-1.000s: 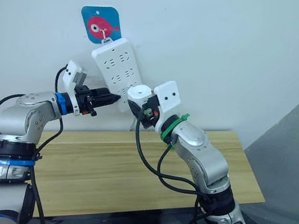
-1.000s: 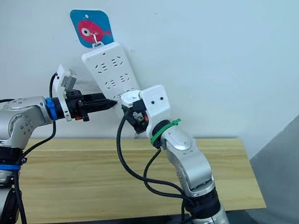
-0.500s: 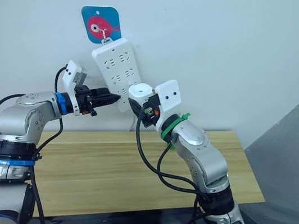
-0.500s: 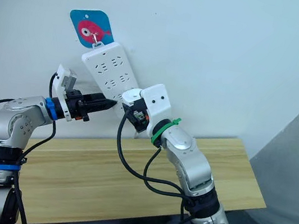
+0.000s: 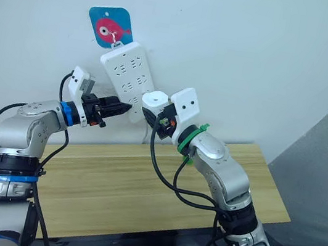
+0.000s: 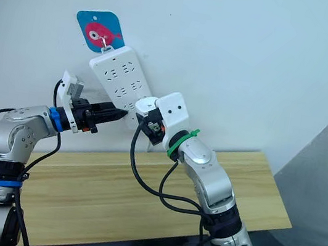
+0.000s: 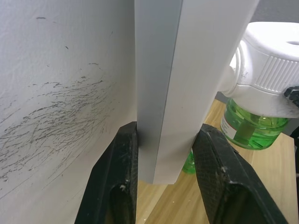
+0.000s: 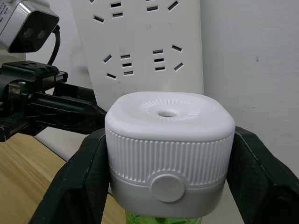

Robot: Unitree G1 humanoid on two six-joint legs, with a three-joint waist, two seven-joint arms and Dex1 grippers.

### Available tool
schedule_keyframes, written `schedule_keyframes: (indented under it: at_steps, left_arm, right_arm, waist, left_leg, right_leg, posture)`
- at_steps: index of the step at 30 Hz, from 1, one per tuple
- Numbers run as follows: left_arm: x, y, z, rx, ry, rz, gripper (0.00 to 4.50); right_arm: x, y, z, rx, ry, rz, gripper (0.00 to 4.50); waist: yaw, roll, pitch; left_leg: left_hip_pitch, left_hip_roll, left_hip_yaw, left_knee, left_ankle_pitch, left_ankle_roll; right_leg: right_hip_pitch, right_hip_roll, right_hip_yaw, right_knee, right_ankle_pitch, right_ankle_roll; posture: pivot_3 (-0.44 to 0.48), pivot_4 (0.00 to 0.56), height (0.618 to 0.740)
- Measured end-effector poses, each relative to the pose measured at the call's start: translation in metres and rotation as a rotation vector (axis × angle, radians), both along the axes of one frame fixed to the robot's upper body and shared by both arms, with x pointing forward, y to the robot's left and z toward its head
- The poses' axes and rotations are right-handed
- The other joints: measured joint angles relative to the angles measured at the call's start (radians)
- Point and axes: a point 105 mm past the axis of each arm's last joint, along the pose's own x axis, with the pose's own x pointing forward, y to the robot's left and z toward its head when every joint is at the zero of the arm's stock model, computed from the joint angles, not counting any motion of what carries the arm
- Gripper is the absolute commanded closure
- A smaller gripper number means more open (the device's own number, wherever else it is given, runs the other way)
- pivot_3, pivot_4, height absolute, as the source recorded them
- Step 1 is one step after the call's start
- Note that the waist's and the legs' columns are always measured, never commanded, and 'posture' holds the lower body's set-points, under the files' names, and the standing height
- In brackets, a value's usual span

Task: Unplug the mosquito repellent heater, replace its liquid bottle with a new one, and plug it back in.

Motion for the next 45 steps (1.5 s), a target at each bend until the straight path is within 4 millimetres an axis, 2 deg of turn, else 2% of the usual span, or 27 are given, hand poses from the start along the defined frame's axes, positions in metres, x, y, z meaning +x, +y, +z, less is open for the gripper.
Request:
schedule_keyframes:
  at_steps: [40, 45]
  left_arm:
    - [0.0, 0.0, 0.0, -0.007, 0.013, 0.005, 3.19]
    - [0.0, 0.002, 0.0, -0.001, 0.012, 0.007, 3.19]
  right_arm:
    - [0.001, 0.009, -0.003, -0.008, 0.023, 0.004, 1.47]
    - [0.005, 0.015, -0.001, -0.009, 0.032, 0.011, 1.47]
  waist:
    - [-0.002, 0.0, 0.0]
    - [-0.004, 0.0, 0.0]
  left_leg:
    - [0.001, 0.0, 0.0, 0.0, 0.0, 0.0]
    - [0.001, 0.0, 0.0, 0.0, 0.0, 0.0]
  right_leg:
    - [0.0, 0.0, 0.0, 0.003, 0.0, 0.0]
    - [0.0, 0.0, 0.0, 0.003, 0.0, 0.0]
  posture:
    - [-0.189, 0.101, 0.736]
    - [-0.187, 0.096, 0.736]
